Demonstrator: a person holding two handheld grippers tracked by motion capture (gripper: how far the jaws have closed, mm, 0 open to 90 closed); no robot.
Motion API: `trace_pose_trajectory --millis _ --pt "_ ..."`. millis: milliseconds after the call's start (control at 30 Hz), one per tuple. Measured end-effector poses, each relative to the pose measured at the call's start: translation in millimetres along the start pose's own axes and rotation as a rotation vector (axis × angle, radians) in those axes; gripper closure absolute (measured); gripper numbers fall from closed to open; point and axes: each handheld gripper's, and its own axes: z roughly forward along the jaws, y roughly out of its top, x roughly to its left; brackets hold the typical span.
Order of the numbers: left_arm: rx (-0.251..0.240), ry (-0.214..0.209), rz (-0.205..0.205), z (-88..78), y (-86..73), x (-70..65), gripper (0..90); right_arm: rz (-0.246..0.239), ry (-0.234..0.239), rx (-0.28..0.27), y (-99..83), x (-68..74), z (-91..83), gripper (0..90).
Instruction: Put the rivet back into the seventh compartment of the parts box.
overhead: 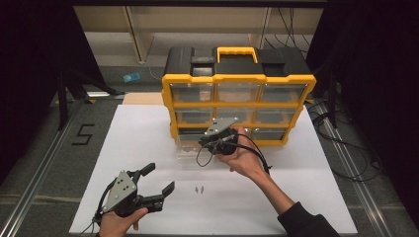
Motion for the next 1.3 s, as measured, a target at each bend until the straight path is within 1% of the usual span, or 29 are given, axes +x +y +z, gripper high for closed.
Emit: trace_pose_trajectory --millis 33,67,133,300,367,400,433,500,533,600,633,667,700,733,767,800,833,867,900,933,1000,1033,1067,1100,1133,1167,1200,1233,1300 --pt "-0.005 -0.002 0.01 0.3 0.2 0.7 16.2 0.0 -0.002 0.001 -0.2 -0.3 1.5 83.2" --pt "-0.005 0.001 0.011 0.2 0.2 0.9 16.2 0.003 -0.002 0.007 -0.6 -0.5 4.1 83.2" --pt "-0.002 0.005 0.005 -0.1 0.1 0.8 16.2 0.002 -0.002 0.009 -0.9 -0.9 5.3 83.1" --pt "-0.003 0.003 0.007 -0.1 0.2 0.7 16.2 0.0 -0.01 0.012 -3.0 -2.3 10.5 82.9" --pt "-0.003 0.003 0.008 -0.1 0.2 0.9 16.2 0.006 -0.009 0.021 -3.9 -2.7 11.5 82.8" --pt "-0.003 0.004 0.007 -0.1 0.2 0.8 16.2 0.0 -0.013 0.024 -4.3 -3.6 12.2 82.7" --pt "-0.003 0.003 0.007 0.0 0.2 0.8 16.2 0.007 0.004 0.034 -4.4 -3.9 11.8 82.6" --pt "-0.002 0.003 0.007 -0.2 0.3 0.6 16.2 0.009 0.001 0.038 -5.6 -4.1 13.4 80.7" --pt "-0.002 0.003 0.006 -0.2 0.3 0.5 16.2 0.014 -0.005 0.038 -6.5 -4.1 14.5 77.1" --pt "-0.002 0.005 -0.001 -0.6 0.2 0.1 16.2 0.029 -0.014 0.065 -7.4 -4.6 14.5 62.1" --pt "-0.003 0.005 -0.003 -0.7 0.3 0.0 16.2 0.034 -0.021 0.066 -7.0 -4.9 13.1 54.4" --pt "-0.011 0.001 0.003 0.1 0.2 0.8 16.2 0.042 -0.029 0.056 -6.6 -4.9 12.1 46.6" --pt "-0.005 0.004 0.0 -0.2 0.2 0.5 16.2 0.061 -0.015 0.058 -5.2 -4.6 8.9 37.2" --pt "-0.002 0.004 0.007 -0.3 0.4 0.8 16.2 0.046 -0.024 0.049 -4.5 -5.1 7.2 33.8" --pt "-0.003 0.004 0.004 -0.4 0.4 0.5 16.2 0.045 -0.029 0.022 -3.4 -3.2 5.1 30.7" --pt "-0.003 0.0 0.005 -0.4 0.6 0.3 16.2 0.043 -0.018 0.008 -0.5 -0.9 0.8 24.6" --pt "0.0 0.001 -0.006 -0.6 0.3 -0.5 16.2 0.043 -0.018 0.008 -0.5 -0.9 0.8 24.6" --pt "-0.014 -0.002 0.008 0.4 0.5 0.8 16.2 0.046 -0.019 0.0 1.6 1.0 -1.7 20.8" --pt "-0.016 -0.002 0.001 0.5 0.1 0.8 16.2 0.046 -0.01 -0.003 3.7 2.4 -4.7 18.0" --pt "-0.004 0.005 -0.004 -0.7 0.3 0.1 16.2 0.048 -0.011 -0.014 5.8 4.8 -7.7 16.4" --pt "-0.004 0.005 -0.006 -0.9 0.3 0.1 16.2 0.039 -0.003 -0.03 7.4 7.4 -11.0 16.3" --pt "-0.003 0.006 -0.006 -0.8 0.2 0.0 16.2 0.036 0.009 -0.032 7.8 8.7 -12.5 16.0" --pt "-0.017 -0.004 0.004 0.6 0.1 1.0 16.2 0.032 0.019 -0.029 7.8 10.7 -14.2 16.0" --pt "-0.018 -0.006 0.005 0.7 0.1 1.1 16.2 0.033 0.02 -0.029 7.6 12.5 -15.5 15.9" --pt "-0.012 0.0 0.002 0.1 0.2 0.8 16.2 0.033 0.02 -0.025 7.3 14.2 -16.7 16.0" --pt "0.001 0.009 -0.008 -1.1 0.3 0.0 16.2 0.028 0.017 -0.019 6.5 16.5 -18.1 16.0" --pt "0.002 0.009 -0.007 -1.1 0.3 0.1 16.2 0.028 0.029 -0.019 5.5 18.9 -19.6 16.0" --pt "-0.009 0.005 -0.002 -0.2 0.1 0.6 16.2 0.021 0.043 -0.018 4.3 21.1 -21.4 16.1" --pt "-0.003 0.006 -0.006 -0.5 0.2 0.2 16.2 0.016 0.052 -0.01 1.9 26.8 -23.9 16.1"
